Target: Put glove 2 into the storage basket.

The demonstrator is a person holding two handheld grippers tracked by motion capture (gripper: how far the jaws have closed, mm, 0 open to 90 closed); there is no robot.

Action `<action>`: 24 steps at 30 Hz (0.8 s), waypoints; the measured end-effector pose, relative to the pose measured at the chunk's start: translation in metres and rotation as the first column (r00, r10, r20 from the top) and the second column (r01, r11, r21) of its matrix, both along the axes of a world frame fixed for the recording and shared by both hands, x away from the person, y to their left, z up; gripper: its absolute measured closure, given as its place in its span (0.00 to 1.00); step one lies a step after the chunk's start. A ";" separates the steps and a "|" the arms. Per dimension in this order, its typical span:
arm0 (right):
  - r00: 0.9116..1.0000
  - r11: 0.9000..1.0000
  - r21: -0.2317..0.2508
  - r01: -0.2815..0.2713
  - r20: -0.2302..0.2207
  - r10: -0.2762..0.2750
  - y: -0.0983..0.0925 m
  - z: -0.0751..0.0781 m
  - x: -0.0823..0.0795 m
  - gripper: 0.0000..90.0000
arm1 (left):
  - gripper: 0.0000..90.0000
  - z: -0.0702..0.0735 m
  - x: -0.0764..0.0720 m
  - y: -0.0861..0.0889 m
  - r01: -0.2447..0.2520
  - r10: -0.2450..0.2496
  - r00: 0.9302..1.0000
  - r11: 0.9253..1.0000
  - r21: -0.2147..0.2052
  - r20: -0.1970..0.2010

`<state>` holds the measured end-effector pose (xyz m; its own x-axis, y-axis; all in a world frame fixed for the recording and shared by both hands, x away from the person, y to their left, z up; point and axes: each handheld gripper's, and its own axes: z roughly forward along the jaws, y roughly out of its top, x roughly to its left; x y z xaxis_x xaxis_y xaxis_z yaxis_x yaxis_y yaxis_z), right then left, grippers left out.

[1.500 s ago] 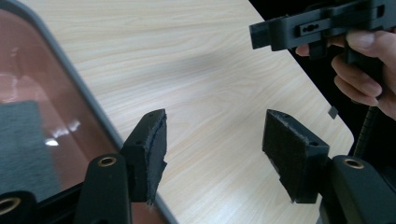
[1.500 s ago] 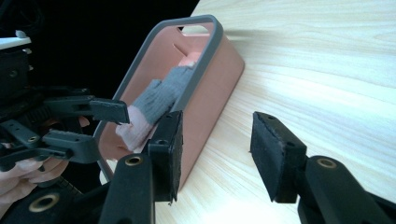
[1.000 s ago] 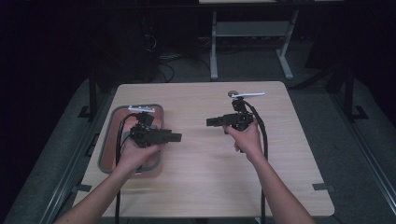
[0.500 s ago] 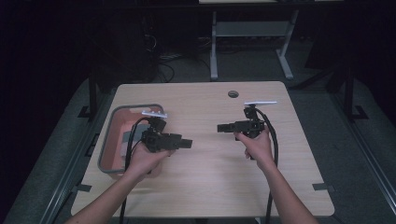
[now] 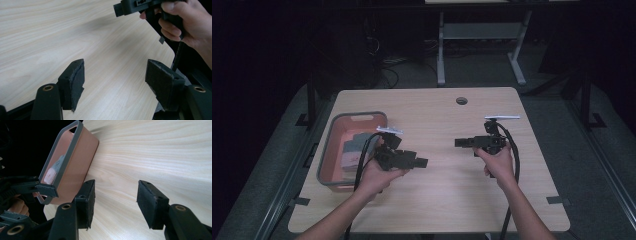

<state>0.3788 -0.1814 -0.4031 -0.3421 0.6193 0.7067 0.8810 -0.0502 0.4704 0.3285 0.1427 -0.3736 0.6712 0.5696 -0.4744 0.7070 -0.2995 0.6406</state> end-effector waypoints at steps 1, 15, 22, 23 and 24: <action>1.000 1.000 0.000 -0.001 0.002 0.001 -0.002 -0.001 -0.001 0.53 | 0.35 -0.001 -0.001 -0.001 -0.001 0.001 1.000 1.000 -0.001 0.000; 1.000 1.000 -0.001 0.010 -0.010 -0.010 -0.013 -0.012 -0.010 0.52 | 0.34 -0.012 -0.011 -0.010 0.023 -0.023 1.000 1.000 -0.001 -0.003; 1.000 1.000 0.006 0.014 -0.021 -0.014 -0.019 -0.022 -0.018 0.52 | 0.34 -0.023 -0.018 -0.023 0.046 -0.046 0.999 0.999 0.010 -0.008; 1.000 1.000 0.006 0.010 -0.024 -0.010 -0.020 -0.024 -0.019 0.52 | 0.34 -0.025 -0.019 -0.025 0.052 -0.052 0.999 0.999 0.010 -0.008; 1.000 1.000 0.004 0.012 -0.028 -0.011 -0.021 -0.026 -0.021 0.52 | 0.34 -0.026 -0.021 -0.027 0.057 -0.057 0.998 0.998 0.016 -0.006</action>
<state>0.3582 -0.2021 -0.4291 -0.3153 0.6199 0.7185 0.8930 -0.0624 0.4458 0.3077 0.1154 -0.3995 0.7004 0.5377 -0.4694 0.6918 -0.3497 0.6318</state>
